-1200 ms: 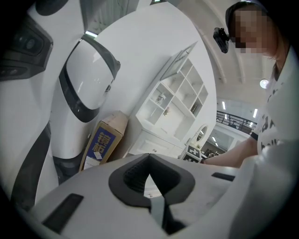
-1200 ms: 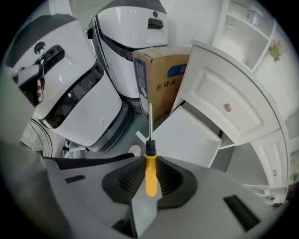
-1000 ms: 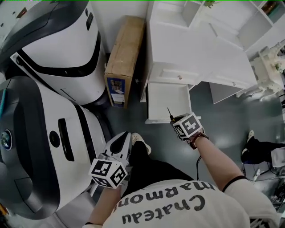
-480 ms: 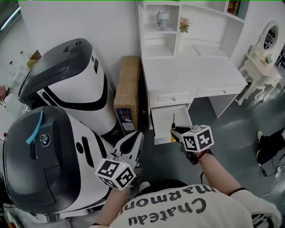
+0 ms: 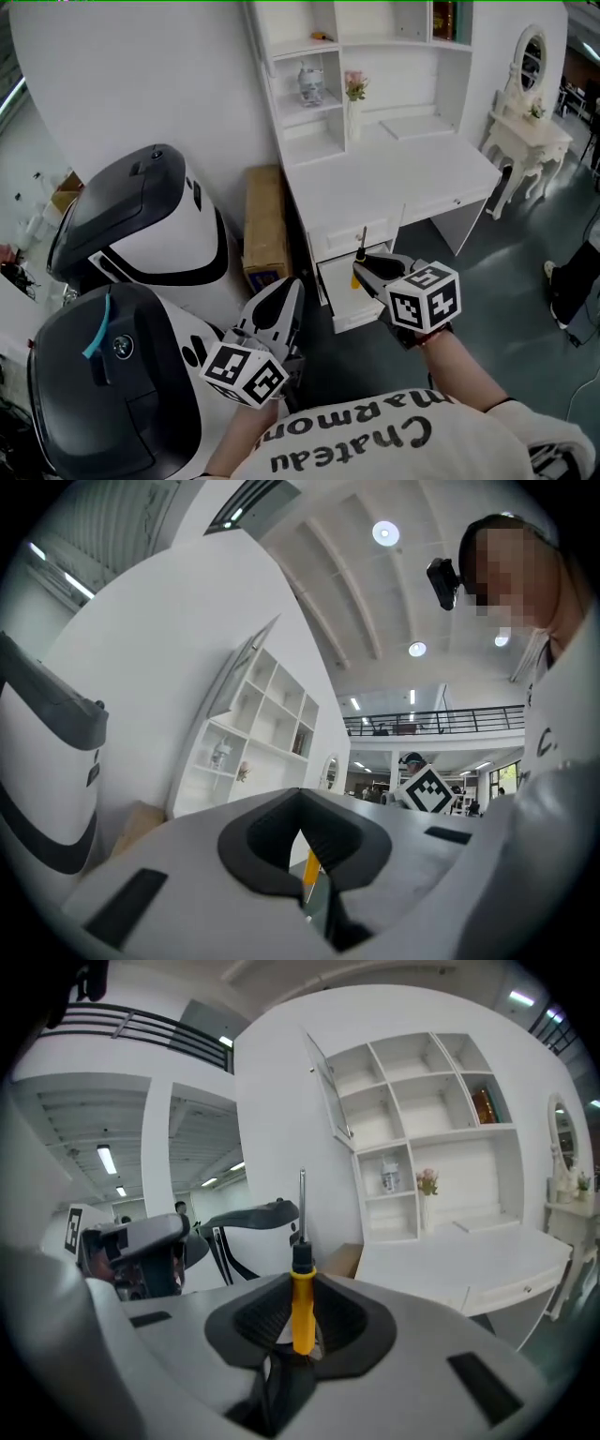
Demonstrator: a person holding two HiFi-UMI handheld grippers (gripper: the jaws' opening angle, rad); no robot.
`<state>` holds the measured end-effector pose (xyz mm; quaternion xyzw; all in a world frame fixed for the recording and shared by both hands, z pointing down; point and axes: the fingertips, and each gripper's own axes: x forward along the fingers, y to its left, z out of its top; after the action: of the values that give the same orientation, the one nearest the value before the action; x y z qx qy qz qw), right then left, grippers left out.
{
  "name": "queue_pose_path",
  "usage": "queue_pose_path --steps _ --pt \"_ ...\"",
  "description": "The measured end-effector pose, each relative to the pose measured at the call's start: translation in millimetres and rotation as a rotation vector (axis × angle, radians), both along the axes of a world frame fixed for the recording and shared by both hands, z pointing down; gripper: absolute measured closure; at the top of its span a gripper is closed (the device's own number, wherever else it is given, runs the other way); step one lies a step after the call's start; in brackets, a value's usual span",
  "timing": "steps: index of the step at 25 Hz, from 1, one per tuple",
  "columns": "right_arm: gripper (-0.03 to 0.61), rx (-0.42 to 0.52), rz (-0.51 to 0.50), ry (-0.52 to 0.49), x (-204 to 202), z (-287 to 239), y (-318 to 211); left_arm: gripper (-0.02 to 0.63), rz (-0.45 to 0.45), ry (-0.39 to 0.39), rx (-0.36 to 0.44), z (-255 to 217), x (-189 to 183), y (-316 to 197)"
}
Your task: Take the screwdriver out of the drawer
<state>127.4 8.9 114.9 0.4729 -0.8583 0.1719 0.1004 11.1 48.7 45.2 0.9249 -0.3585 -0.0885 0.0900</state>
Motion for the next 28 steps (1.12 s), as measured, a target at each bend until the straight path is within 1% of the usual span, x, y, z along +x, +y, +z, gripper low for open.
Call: queue_pose_path --steps 4,8,13,17,23,28 --pt "0.495 0.083 0.033 -0.041 7.9 -34.2 5.2 0.592 0.007 -0.034 0.018 0.6 6.3 -0.4" --pt "0.495 0.152 0.059 -0.055 16.8 -53.0 12.4 0.591 0.012 -0.030 0.025 0.3 10.1 -1.4" --pt "0.495 0.208 0.076 -0.059 27.1 -64.3 23.2 0.592 0.024 -0.031 0.039 -2.0 20.8 3.9" --pt "0.495 0.224 0.086 -0.076 35.5 -63.0 31.7 0.592 0.029 -0.024 0.053 -2.2 29.2 10.3" --pt "0.495 0.204 0.083 -0.078 47.6 -52.8 44.3 0.592 0.020 -0.021 0.038 4.3 40.6 24.9" --pt "0.495 0.205 0.070 -0.071 52.0 -49.4 53.6 0.591 0.001 -0.019 0.029 7.1 41.9 35.2"
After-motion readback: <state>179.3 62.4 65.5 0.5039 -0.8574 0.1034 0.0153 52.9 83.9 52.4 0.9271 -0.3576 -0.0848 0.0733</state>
